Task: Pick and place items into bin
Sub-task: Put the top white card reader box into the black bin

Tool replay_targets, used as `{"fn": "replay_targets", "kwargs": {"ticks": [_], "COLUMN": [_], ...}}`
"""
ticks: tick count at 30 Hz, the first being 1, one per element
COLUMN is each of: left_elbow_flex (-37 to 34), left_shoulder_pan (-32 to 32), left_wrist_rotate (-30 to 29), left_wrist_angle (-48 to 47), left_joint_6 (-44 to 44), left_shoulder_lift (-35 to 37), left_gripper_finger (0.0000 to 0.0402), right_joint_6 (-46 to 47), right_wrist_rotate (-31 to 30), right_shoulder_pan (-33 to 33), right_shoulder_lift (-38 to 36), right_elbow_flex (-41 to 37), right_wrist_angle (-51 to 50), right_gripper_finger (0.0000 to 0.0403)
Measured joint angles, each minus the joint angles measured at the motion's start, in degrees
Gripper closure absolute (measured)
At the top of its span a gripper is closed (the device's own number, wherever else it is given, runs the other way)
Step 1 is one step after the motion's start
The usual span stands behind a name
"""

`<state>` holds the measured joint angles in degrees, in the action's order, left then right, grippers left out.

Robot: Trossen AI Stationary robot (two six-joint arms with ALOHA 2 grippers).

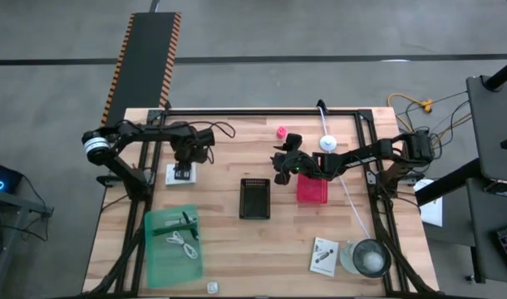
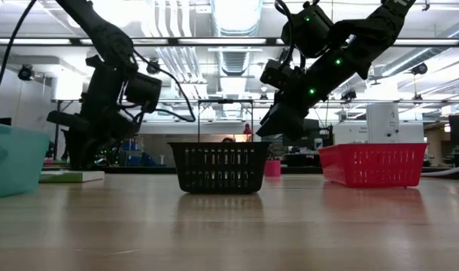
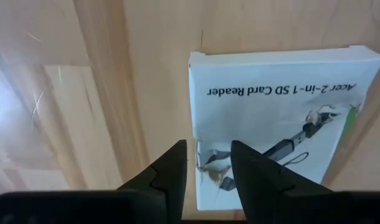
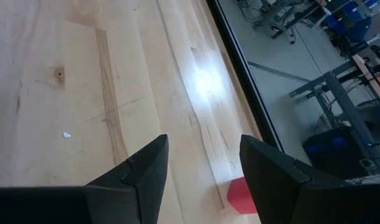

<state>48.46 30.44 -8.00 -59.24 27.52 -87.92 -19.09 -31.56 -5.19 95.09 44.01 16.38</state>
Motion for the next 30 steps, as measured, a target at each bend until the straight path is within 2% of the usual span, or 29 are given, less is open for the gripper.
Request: {"fn": "replay_targets", "kwargs": {"ticks": [9, 14, 23, 27, 30], "left_elbow_flex": [0.2, -0.72, -3.54, -4.14, -4.25], "left_shoulder_pan": [0.81, 1.51, 2.25, 2.49, 2.5], "left_wrist_rotate": [-1.3, -0.36, 0.6, 4.82, 5.6], "left_wrist_angle": [-3.15, 0.49, 1.72, 3.73, 4.01], "left_joint_6": [-0.03, -0.05, 0.33, 1.98, 2.93], "left_shoulder_lift": [0.0, -0.3, -0.98, -0.97, -1.07], "left_gripper_finger": [0.0295, 0.0295, 0.0295, 0.0299, 0.0324], "right_joint_6": [0.0, 0.0, 0.0, 0.0, 0.0], "right_wrist_rotate": [-0.02, 0.01, 0.01, 0.01, 0.0], "right_shoulder_pan": [0.0, 0.02, 0.02, 0.02, 0.01], "right_shoulder_lift": [0.0, 0.0, 0.0, 0.0, 0.0], "right_elbow_flex": [0.0, 0.0, 0.0, -0.02, -0.02], "right_wrist_angle": [0.0, 0.0, -0.05, -0.06, -0.07], "right_gripper_finger": [0.0218, 0.0218, 0.0218, 0.0218, 0.0218]}}
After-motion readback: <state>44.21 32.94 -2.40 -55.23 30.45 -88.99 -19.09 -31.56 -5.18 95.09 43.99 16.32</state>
